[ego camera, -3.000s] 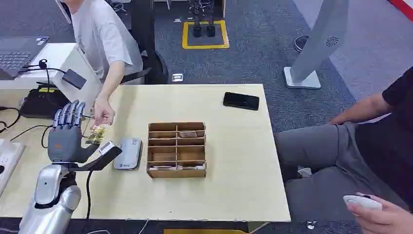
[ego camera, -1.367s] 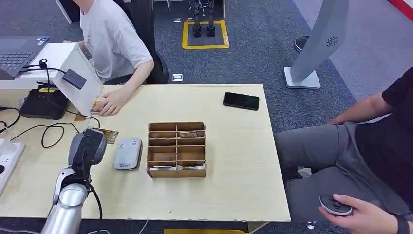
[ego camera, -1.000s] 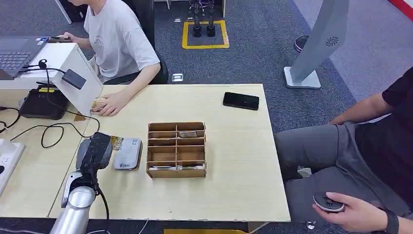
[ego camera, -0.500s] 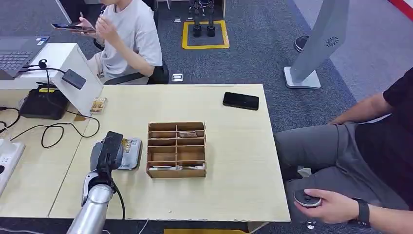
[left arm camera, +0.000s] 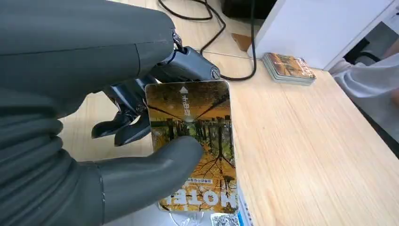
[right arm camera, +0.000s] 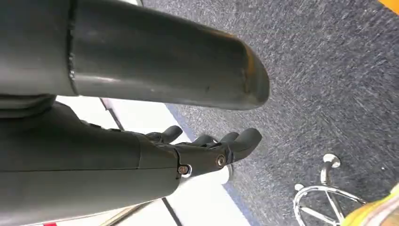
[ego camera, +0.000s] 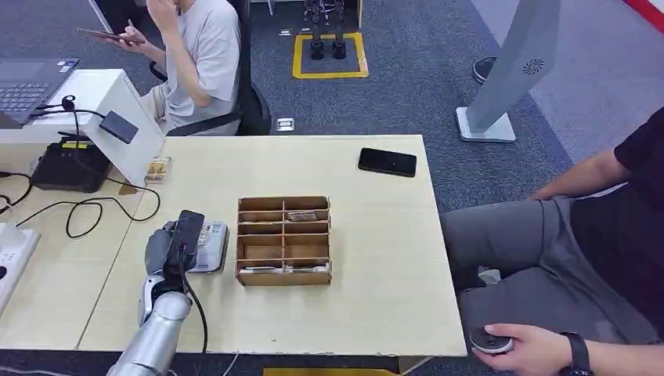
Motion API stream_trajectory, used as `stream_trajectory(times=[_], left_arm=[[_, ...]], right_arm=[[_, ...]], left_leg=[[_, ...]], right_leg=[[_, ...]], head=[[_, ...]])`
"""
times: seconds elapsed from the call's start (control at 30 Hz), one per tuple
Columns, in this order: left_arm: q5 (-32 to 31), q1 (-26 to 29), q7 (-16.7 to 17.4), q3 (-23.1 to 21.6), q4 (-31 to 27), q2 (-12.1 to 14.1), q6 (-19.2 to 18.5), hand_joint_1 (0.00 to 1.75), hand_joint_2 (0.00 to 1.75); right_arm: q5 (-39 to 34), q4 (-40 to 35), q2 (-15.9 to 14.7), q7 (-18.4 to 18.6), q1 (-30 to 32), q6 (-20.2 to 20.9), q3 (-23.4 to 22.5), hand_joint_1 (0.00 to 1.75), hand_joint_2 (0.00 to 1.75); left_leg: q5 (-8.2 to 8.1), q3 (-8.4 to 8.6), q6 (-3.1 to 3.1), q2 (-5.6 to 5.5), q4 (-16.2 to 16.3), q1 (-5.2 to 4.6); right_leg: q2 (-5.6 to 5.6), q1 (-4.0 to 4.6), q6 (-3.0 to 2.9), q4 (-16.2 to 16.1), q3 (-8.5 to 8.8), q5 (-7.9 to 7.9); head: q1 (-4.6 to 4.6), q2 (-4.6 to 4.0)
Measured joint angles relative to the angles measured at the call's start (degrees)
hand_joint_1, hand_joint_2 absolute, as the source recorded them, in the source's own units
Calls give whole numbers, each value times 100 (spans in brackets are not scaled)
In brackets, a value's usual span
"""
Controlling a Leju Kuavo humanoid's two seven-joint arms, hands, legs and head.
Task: Pass the card to the sensor for recognition and then transmit it.
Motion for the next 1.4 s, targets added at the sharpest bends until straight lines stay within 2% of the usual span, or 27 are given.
stream_trajectory(times=[0.37, 0.5, 0.77, 1.0, 1.33, 1.4], left_arm=[[-286, -13, 70, 4, 251, 63, 100, 175, 175], [-689, -10, 157, 7, 358, 83, 201, 175, 175], [-979, -11, 197, 5, 535, 85, 271, 175, 175], [-1619, -15, 302, 4, 690, 41, 455, 175, 175], [-1674, -35, 288, 4, 785, -4, 461, 175, 175], [-1558, -35, 120, 4, 789, -13, 461, 175, 175]], right_arm=[[13, -22, 24, -55, -1, -2, -2, 0, 0], [35, -22, 24, -63, -1, 0, -11, 0, 0], [59, -22, 22, -52, -1, -7, -72, 0, 0], [87, -22, 22, -96, -1, -7, -116, 0, 0], [94, -22, 22, -105, -1, -7, -155, 0, 0], [96, -22, 22, -107, 0, -9, -155, 0, 0]], left_leg=[[1, 0, -1, -1, 0, 0], [1, 1, -1, -2, 0, 0], [1, 2, -1, -2, 0, 0], [1, 3, -1, -2, 0, 0], [1, 4, -2, -2, 0, 0], [2, 5, -2, -2, 0, 0]], right_leg=[[-1, 0, 0, 1, 1, 0], [-1, 0, 0, 2, 2, 0], [-1, 0, 0, 2, 3, 0], [-1, 0, 0, 2, 3, 0], [-1, 0, 0, 3, 3, 0], [-1, 0, 0, 3, 3, 0]], head=[[2, 2], [0, 2], [2, 0], [2, 0], [2, 0], [0, 0]])
